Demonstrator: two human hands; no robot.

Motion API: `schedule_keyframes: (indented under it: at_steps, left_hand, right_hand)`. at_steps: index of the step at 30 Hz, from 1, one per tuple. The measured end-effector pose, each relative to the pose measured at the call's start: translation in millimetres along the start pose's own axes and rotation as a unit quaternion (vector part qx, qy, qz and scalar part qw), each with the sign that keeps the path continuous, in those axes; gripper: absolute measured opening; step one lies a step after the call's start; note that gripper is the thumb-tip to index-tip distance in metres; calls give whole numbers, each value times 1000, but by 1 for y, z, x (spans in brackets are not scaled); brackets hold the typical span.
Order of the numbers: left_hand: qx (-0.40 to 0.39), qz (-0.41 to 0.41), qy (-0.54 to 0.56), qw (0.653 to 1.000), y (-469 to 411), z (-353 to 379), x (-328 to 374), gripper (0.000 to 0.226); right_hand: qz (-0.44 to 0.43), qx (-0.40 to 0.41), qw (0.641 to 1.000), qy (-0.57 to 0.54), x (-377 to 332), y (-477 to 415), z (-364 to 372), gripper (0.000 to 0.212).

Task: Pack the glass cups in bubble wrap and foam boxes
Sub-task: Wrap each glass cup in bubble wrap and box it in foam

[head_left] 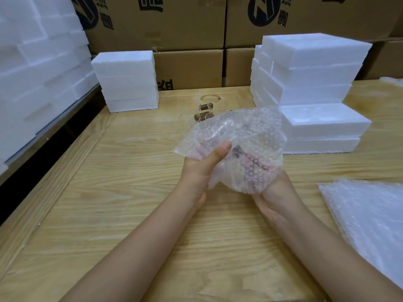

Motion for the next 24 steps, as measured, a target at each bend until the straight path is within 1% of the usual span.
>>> schedule_keyframes:
  at_steps: [3, 7, 9, 10, 11, 12, 13, 14, 15, 17, 18, 22, 24]
  left_hand:
    - [12, -17, 32, 999, 4, 5, 1, 62]
    - [2, -22, 53, 998, 6, 8, 3, 66]
    - [-15, -15, 53, 998, 7, 7, 3, 84]
    - [-31, -13, 56, 998, 7, 6, 3, 93]
    - [-51, -14, 57, 997, 7, 5, 4, 97]
    - [-66, -17, 55, 996, 7, 4, 6, 94]
    - [-67, -16, 47, 997, 7, 2, 7, 82]
    - [-54, -12, 41, 998, 6, 0, 8, 69]
    - [-27, -9, 37, 999, 4, -2, 8, 60]
    - [21, -11, 47, 999, 2, -6, 7, 62]
    - [28, -11, 47, 998, 1, -7, 6, 62]
    - [9, -6, 30, 999, 0, -5, 1, 40]
    - [0, 22, 31, 999, 1, -2, -3, 39]
  right_hand:
    - [-1, -19, 998, 51, 1, 3, 3, 17]
    - [14, -50, 996, 79, -3, 4, 3, 19]
    - [16, -67, 995, 70, -6, 4, 2, 19]
    - [13, -63, 997, 51, -8, 3, 1, 20]
    - [10, -54, 998, 27, -9, 3, 1, 21]
    - [6, -45, 999, 3, -10, 1, 0, 23]
    - [6, -38, 999, -16, -11, 0, 0, 23]
    - [10, -33, 999, -31, -11, -1, 0, 23]
    - [17, -33, 998, -41, -11, -2, 0, 25]
    - [32, -45, 997, -48, -11, -3, -1, 30]
    - [35, -56, 997, -47, -11, -2, 0, 29]
    - [1, -71, 997, -16, -11, 0, 0, 24]
    - [-19, -72, 997, 6, -8, 3, 2, 25]
Point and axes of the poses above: each hand's wrist, its own y-axis away from the middle knuckle, its own z-axis out of the palm, x = y × z, the point moved 1 cm from there along -y, towards the middle knuckle, and after that the axes turned 11 degrees about -z, right-handed, at the moved point
